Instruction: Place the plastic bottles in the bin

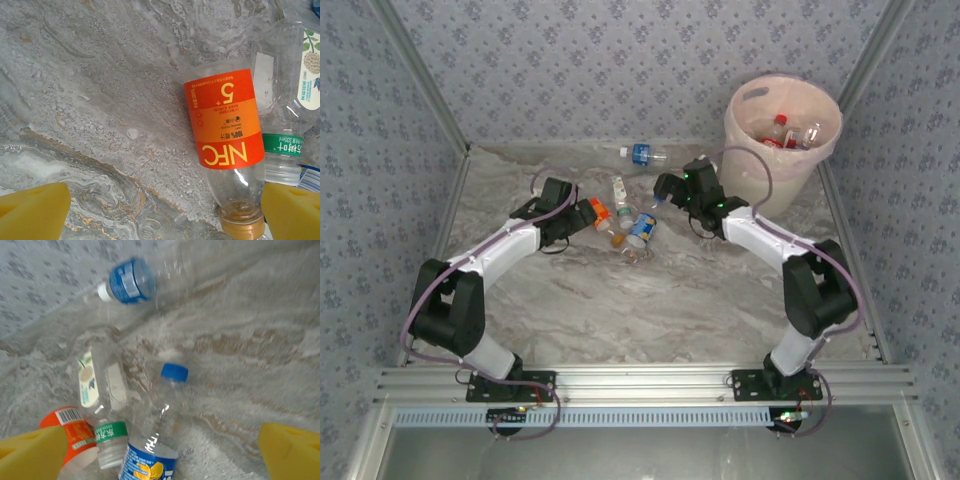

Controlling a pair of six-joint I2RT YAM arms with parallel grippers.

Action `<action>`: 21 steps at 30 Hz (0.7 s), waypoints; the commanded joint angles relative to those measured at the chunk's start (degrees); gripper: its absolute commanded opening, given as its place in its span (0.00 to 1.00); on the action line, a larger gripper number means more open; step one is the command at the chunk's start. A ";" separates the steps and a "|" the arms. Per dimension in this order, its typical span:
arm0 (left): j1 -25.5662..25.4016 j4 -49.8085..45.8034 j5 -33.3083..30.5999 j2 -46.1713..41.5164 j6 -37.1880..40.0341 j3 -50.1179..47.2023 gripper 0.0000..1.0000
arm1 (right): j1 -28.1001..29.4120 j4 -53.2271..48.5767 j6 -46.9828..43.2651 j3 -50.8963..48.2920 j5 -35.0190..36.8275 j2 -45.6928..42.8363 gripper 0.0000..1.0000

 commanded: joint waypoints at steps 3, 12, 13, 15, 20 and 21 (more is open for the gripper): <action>0.36 -2.42 -0.94 -0.37 -0.69 1.66 0.98 | 3.44 -0.53 7.46 3.65 -0.20 6.64 0.99; 0.58 -3.02 -1.00 -0.02 -0.68 1.82 0.98 | 5.76 -2.76 7.93 6.43 -1.23 14.83 0.90; 0.53 -3.08 -0.94 0.07 -0.68 1.88 0.98 | 5.93 -5.98 6.94 7.78 -0.83 15.66 0.90; 0.60 -3.08 -0.85 0.13 -0.80 1.93 0.98 | 6.29 -10.08 5.24 9.17 0.99 16.24 0.90; 0.65 -3.13 -0.74 0.30 -0.85 1.98 0.98 | 6.07 -10.79 2.80 8.18 2.94 16.01 0.81; 0.65 -3.17 -0.78 0.37 -0.89 2.02 0.98 | 6.09 -10.99 2.62 8.30 3.03 16.30 0.81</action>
